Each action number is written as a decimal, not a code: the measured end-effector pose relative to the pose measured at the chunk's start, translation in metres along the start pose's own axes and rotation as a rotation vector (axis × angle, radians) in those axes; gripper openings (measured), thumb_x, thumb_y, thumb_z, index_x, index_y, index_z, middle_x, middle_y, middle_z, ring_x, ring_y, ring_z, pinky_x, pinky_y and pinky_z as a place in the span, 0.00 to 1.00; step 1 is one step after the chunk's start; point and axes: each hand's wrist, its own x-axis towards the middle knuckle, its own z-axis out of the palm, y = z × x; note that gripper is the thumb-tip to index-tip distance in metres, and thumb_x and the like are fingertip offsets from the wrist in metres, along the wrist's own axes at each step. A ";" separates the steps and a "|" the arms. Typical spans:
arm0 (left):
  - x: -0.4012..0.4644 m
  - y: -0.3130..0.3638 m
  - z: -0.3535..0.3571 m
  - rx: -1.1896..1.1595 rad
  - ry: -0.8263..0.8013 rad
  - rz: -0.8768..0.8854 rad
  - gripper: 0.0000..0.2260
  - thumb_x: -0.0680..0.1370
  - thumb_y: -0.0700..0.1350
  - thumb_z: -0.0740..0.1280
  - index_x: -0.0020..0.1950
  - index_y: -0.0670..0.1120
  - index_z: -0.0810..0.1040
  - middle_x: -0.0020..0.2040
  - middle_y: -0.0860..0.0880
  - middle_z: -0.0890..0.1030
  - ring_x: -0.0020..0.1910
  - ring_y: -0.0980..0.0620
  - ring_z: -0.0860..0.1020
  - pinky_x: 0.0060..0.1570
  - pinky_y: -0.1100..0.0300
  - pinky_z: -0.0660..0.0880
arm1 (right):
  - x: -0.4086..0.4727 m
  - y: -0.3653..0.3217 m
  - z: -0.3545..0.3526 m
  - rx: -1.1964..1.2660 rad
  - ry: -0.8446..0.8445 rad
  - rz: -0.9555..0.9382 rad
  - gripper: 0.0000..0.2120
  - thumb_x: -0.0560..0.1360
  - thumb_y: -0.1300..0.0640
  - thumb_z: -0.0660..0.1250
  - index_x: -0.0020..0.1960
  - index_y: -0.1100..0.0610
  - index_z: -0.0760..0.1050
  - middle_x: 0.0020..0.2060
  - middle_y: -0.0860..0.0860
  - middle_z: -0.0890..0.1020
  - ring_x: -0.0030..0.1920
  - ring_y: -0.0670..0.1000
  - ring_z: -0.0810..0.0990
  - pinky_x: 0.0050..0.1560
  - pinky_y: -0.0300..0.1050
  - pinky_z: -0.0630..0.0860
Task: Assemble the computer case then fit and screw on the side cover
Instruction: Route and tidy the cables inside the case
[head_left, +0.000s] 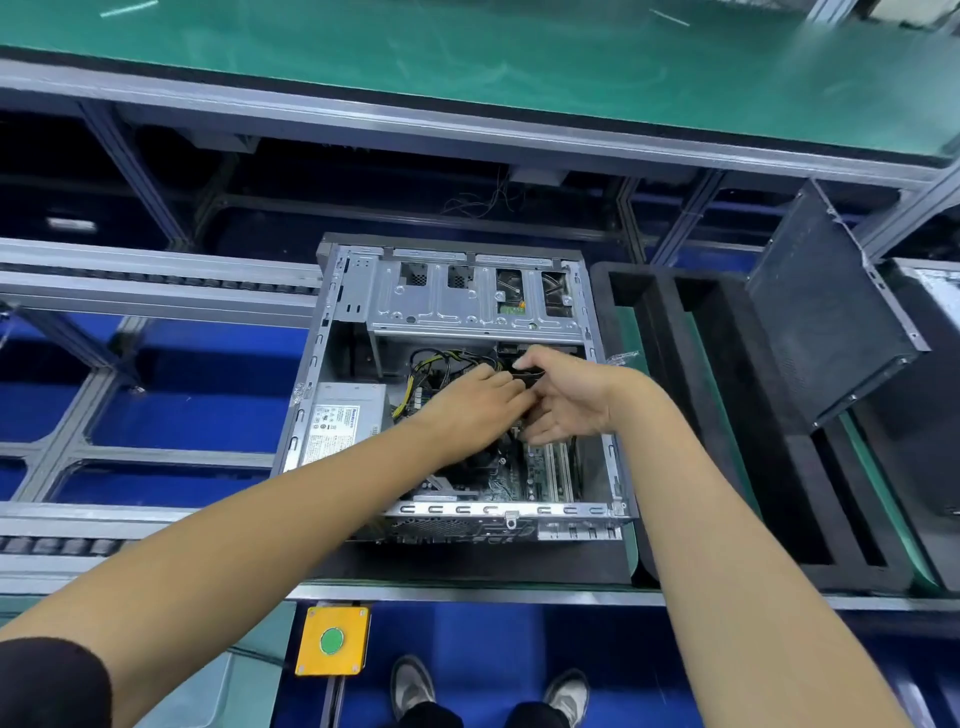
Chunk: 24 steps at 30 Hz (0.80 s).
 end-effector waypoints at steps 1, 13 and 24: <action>0.003 0.004 0.001 0.018 -0.008 0.019 0.15 0.79 0.44 0.61 0.66 0.43 0.73 0.60 0.46 0.80 0.60 0.45 0.76 0.59 0.52 0.69 | -0.004 -0.005 0.000 -0.112 0.051 0.058 0.36 0.83 0.42 0.55 0.82 0.62 0.53 0.76 0.67 0.66 0.68 0.67 0.75 0.66 0.55 0.75; 0.038 0.035 0.006 0.400 -0.215 0.299 0.08 0.84 0.42 0.59 0.59 0.43 0.75 0.51 0.48 0.81 0.48 0.48 0.78 0.50 0.56 0.72 | 0.015 -0.038 -0.035 -0.691 1.010 -0.524 0.13 0.79 0.48 0.58 0.47 0.56 0.76 0.40 0.53 0.82 0.44 0.59 0.80 0.45 0.50 0.73; 0.082 0.054 0.006 -1.563 -0.128 -0.943 0.13 0.85 0.54 0.55 0.48 0.49 0.73 0.40 0.45 0.74 0.39 0.49 0.70 0.39 0.55 0.65 | 0.035 -0.009 -0.039 -0.651 1.025 -0.702 0.16 0.73 0.48 0.52 0.40 0.57 0.73 0.37 0.54 0.82 0.40 0.57 0.79 0.40 0.53 0.74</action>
